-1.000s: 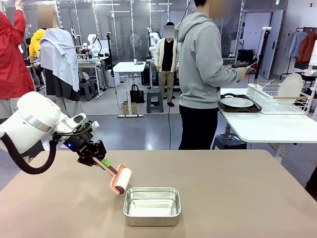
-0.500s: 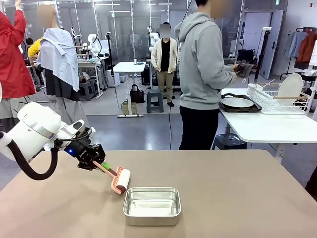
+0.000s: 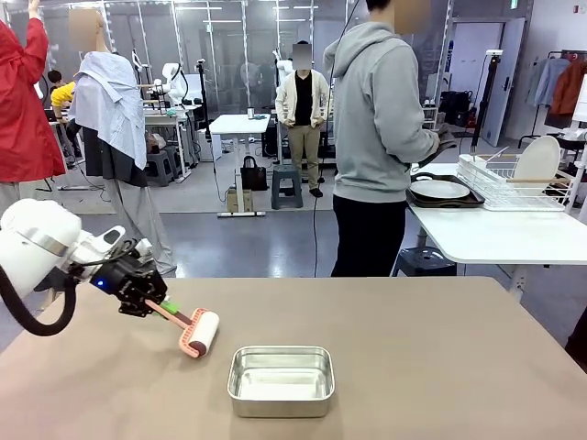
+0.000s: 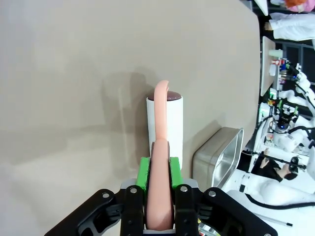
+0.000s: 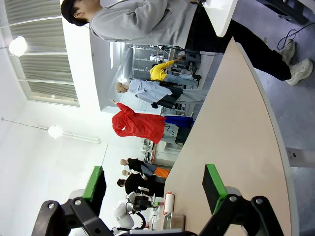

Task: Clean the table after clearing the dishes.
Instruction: When the right (or left) Handle tray is removed, use the right hand (or left hand) to clean the right (or left) side of the table with the Lint Roller.

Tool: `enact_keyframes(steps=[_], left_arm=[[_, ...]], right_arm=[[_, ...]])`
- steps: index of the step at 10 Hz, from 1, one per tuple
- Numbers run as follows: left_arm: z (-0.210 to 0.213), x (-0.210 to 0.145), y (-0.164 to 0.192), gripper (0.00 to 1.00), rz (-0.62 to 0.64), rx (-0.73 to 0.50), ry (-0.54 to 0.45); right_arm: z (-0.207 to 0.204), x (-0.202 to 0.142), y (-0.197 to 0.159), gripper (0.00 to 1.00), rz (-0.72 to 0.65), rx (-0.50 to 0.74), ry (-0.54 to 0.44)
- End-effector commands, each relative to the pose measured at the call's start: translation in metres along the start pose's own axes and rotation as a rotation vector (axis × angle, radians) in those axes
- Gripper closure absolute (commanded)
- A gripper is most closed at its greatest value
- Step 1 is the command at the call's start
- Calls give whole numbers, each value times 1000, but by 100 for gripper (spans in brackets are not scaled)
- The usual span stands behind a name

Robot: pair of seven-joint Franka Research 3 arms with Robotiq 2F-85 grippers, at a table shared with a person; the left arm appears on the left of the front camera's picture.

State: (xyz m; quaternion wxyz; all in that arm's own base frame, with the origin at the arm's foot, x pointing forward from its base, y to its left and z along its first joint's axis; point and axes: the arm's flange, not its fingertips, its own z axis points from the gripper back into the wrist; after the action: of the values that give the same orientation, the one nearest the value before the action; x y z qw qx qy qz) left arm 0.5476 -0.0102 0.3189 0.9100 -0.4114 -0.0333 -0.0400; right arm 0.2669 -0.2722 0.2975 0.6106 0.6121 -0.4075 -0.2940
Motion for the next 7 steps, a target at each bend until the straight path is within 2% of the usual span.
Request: enact_keyframes(steps=[1, 4, 7], left_arm=[[8, 10, 63, 80, -17, 127, -54], [57, 12, 117, 80, 21, 117, -61], [102, -3, 161, 80, 27, 198, -64]], right_arm=[[1, -8, 5, 0, 11, -7, 13], [1, -8, 5, 0, 11, -7, 13], [1, -8, 5, 0, 11, -7, 13]])
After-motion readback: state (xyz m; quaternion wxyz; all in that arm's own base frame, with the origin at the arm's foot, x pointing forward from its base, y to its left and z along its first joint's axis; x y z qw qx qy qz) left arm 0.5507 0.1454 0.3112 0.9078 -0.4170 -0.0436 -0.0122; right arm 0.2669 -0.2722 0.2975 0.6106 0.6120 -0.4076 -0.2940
